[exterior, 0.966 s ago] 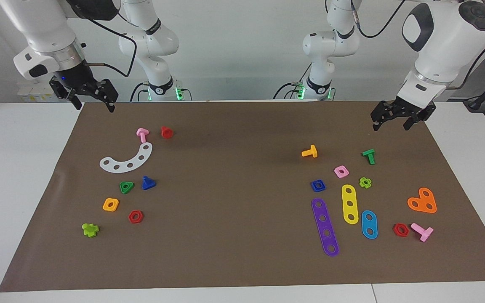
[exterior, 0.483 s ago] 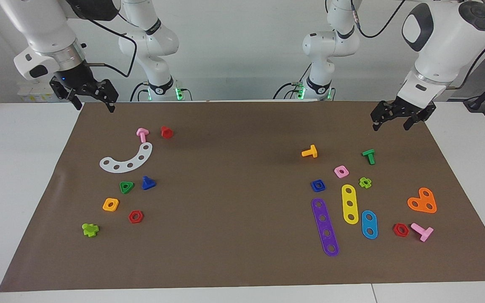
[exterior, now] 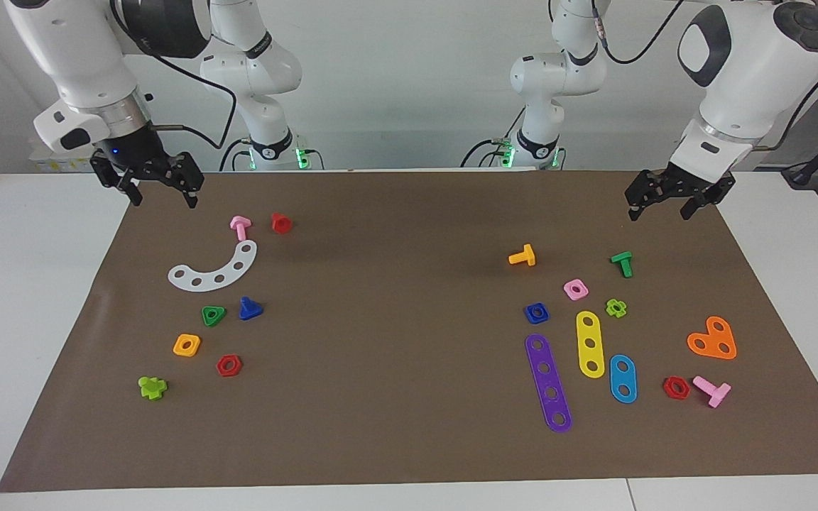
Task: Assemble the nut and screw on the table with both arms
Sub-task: 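Reach the right gripper down to the blue bolt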
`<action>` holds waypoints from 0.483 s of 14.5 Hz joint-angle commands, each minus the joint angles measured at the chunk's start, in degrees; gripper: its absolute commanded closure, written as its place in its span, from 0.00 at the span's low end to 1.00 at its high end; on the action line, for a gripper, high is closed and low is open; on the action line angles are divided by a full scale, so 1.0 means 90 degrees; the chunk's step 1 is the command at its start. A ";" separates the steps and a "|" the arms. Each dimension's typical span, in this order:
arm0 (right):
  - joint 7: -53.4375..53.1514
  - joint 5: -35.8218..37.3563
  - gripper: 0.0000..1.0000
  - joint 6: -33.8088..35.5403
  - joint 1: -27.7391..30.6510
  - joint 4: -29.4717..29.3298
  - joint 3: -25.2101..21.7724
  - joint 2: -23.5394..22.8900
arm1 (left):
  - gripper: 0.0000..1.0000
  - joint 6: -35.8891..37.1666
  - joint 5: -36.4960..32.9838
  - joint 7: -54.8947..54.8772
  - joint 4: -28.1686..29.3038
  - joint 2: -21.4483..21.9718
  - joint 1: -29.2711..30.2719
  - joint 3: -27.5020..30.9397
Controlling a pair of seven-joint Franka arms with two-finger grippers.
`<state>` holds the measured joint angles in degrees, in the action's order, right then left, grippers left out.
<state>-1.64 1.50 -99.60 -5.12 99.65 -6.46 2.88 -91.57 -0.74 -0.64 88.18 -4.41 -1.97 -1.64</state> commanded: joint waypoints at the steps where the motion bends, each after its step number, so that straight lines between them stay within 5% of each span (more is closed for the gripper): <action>1: 0.0307 -0.0108 0.00 -0.1077 -0.0134 0.0966 0.0035 -0.0045 | 0.00 -0.0099 -0.0104 -0.0017 0.0280 0.0236 0.0004 0.0007; 7: 0.0953 -0.0391 0.00 -0.2896 -0.0349 0.1241 0.0035 -0.1500 | 0.00 -0.0099 -0.0104 -0.0017 0.0280 0.0236 0.0004 0.0007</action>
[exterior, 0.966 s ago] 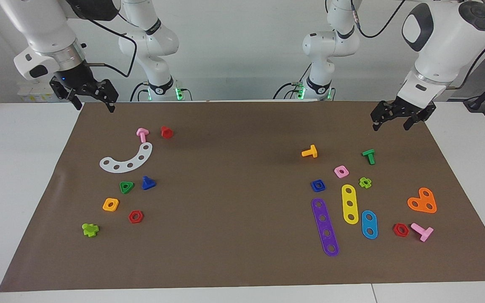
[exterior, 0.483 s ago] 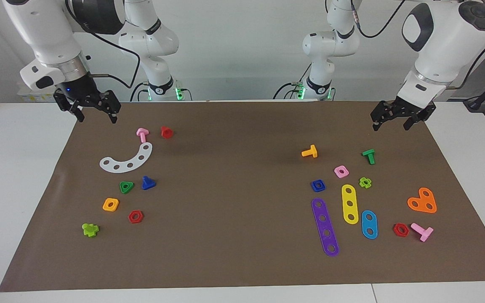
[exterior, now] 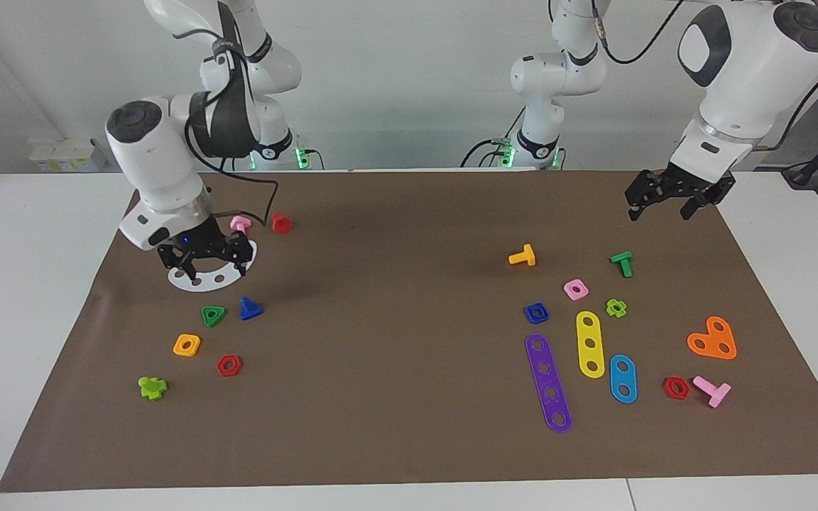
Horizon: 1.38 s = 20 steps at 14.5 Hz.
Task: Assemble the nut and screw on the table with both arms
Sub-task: 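Reach the right gripper down to the blue bolt, then close the right gripper on the blue bolt and lift it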
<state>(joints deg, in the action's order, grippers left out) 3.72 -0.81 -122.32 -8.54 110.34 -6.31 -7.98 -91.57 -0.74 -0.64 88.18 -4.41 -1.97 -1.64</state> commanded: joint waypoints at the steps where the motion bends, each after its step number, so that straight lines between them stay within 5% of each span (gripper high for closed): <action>1: 0.0397 -0.0135 0.01 -0.0596 -0.0085 0.0229 0.0017 -0.0382 | 0.00 -0.0099 -0.0104 -0.0026 0.0280 0.0236 0.0004 0.0007; 4: 0.0602 -0.0135 0.11 -0.1475 -0.0086 0.1019 0.0017 -0.0442 | 0.00 -0.0099 -0.0104 -0.0017 0.0280 0.0236 0.0004 0.0007; 12: 0.0906 -0.0135 0.53 -0.1535 0.0080 0.1363 0.0017 -0.0393 | 0.00 -0.0099 -0.0104 -0.0026 0.0280 0.0236 0.0004 0.0007; 20: 0.0740 -0.0145 0.56 -0.1760 -0.0008 0.1383 0.0027 -0.0412 | 0.00 -0.0099 -0.0104 -0.0017 0.0280 0.0236 0.0004 0.0007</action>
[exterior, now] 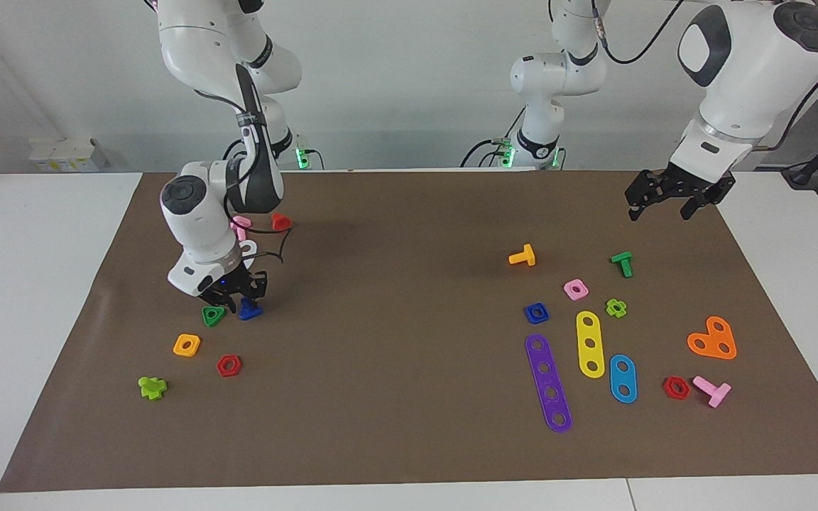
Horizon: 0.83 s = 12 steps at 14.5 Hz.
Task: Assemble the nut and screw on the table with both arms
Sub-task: 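Close the right gripper on the blue bolt and lift it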
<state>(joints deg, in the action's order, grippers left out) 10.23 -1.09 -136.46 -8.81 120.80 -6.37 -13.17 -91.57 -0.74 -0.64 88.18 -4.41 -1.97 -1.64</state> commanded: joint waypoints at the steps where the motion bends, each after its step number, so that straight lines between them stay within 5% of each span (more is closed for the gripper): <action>1: 0.0015 -0.0123 0.57 -0.0189 0.0021 0.0221 0.0034 0.0155 | 0.00 -0.0099 -0.0104 -0.0026 0.0280 0.0236 0.0004 0.0007; 5: 0.0044 -0.0250 0.67 -0.0189 0.0031 0.0220 0.0034 0.0155 | 0.00 -0.0099 -0.0104 -0.0017 0.0280 0.0236 0.0004 0.0007; 7: 0.0025 -0.0250 1.00 -0.0189 0.0021 0.0221 0.0034 0.0155 | 0.00 -0.0099 -0.0104 -0.0017 0.0280 0.0236 0.0004 0.0007; 12: 0.0016 -0.0290 1.00 0.0035 0.0022 -0.0052 0.0034 0.0135 | 0.00 -0.0099 -0.0104 -0.0026 0.0280 0.0236 0.0004 0.0007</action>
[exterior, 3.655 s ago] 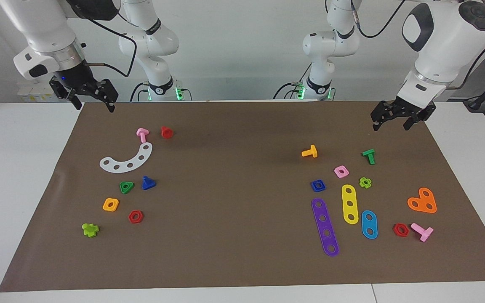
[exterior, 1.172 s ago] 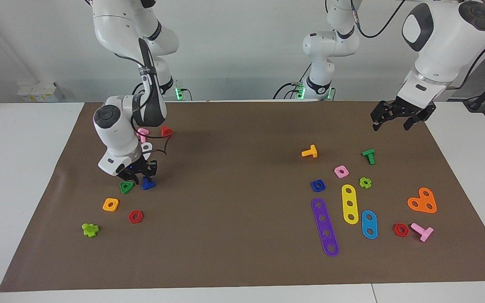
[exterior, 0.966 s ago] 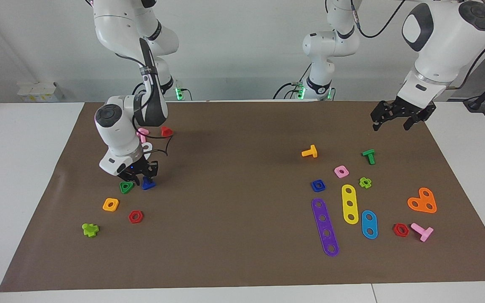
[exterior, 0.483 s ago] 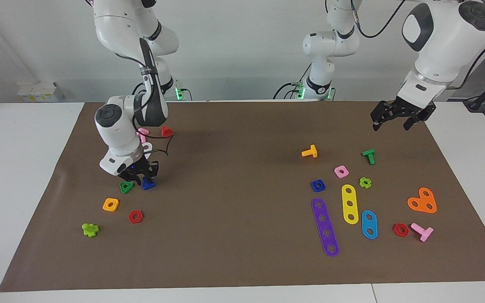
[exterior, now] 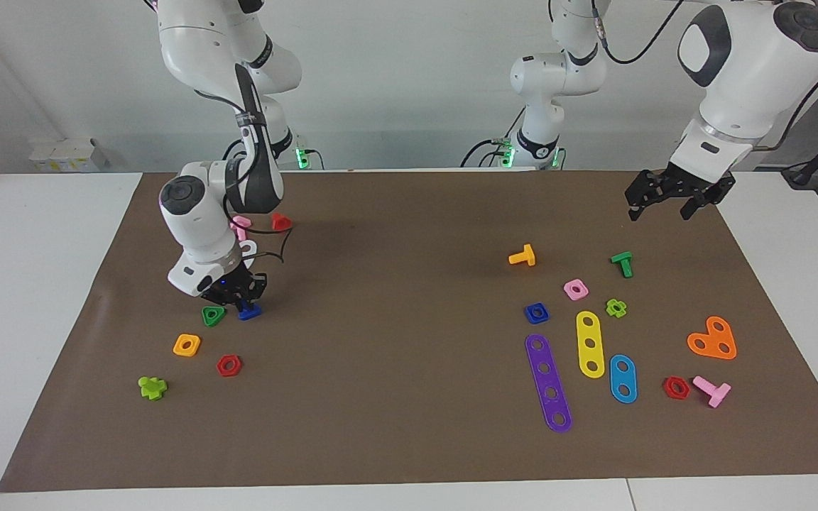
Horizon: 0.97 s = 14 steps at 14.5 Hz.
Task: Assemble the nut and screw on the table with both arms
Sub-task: 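Carry the blue bolt to the mat centre and set it upright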
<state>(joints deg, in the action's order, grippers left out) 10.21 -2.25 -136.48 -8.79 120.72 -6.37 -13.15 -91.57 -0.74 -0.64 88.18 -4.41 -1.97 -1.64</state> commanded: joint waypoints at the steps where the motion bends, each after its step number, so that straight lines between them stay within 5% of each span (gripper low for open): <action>1: -0.0021 -0.0160 1.00 0.0309 0.0010 -0.0276 0.0044 0.0152 | 0.00 -0.0099 -0.0104 -0.0026 0.0280 0.0236 0.0004 0.0007; 5: -0.1540 -0.0150 1.00 0.1423 -0.0534 -0.1633 0.0122 0.0143 | 0.00 -0.0099 -0.0104 -0.0017 0.0280 0.0236 0.0004 0.0007; 8: -0.3112 -0.0130 1.00 0.1269 -0.1394 -0.2210 0.0122 -0.0149 | 0.00 -0.0099 -0.0104 -0.0017 0.0280 0.0236 -0.0006 0.0007; 14: -0.5702 0.0210 1.00 0.0927 -0.3074 -0.3646 0.0112 -0.1895 | 0.00 -0.0138 -0.0104 0.0032 0.0329 0.0255 -0.0065 -0.0003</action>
<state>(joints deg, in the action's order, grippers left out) -36.30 -1.90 -127.43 -34.50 93.83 -5.06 -23.01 -91.57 -0.74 -0.63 88.33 -4.40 -1.99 -1.77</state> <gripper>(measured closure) 0.811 0.000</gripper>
